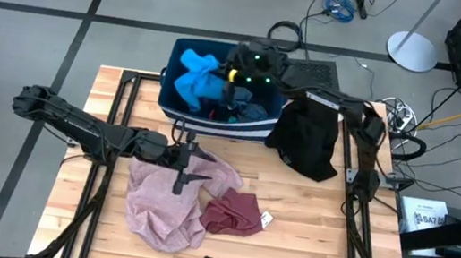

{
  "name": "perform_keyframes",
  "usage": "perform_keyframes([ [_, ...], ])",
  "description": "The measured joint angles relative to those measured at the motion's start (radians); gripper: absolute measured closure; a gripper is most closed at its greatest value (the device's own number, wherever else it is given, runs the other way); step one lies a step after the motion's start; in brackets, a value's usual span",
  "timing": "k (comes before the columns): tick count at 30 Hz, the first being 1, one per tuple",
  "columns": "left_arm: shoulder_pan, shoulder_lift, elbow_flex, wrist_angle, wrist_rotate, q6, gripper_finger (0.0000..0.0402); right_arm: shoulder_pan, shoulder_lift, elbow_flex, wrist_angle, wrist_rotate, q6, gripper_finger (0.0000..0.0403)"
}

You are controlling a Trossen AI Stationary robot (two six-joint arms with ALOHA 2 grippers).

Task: Sort clothes
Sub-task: Put the blue short into the blue laundry organizer

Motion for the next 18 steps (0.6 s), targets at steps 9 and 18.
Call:
perform_keyframes([
  [9, 0.002, 0.000, 0.000, -0.017, -0.002, -0.001, 0.0159, -0.006, 0.067, 0.000, -0.108, 0.003, -0.012, 0.0399],
  [18, 0.003, 0.000, 0.000, -0.018, -0.004, -0.001, 0.0159, 0.013, 0.044, 0.000, -0.190, 0.001, -0.109, 0.0354],
])
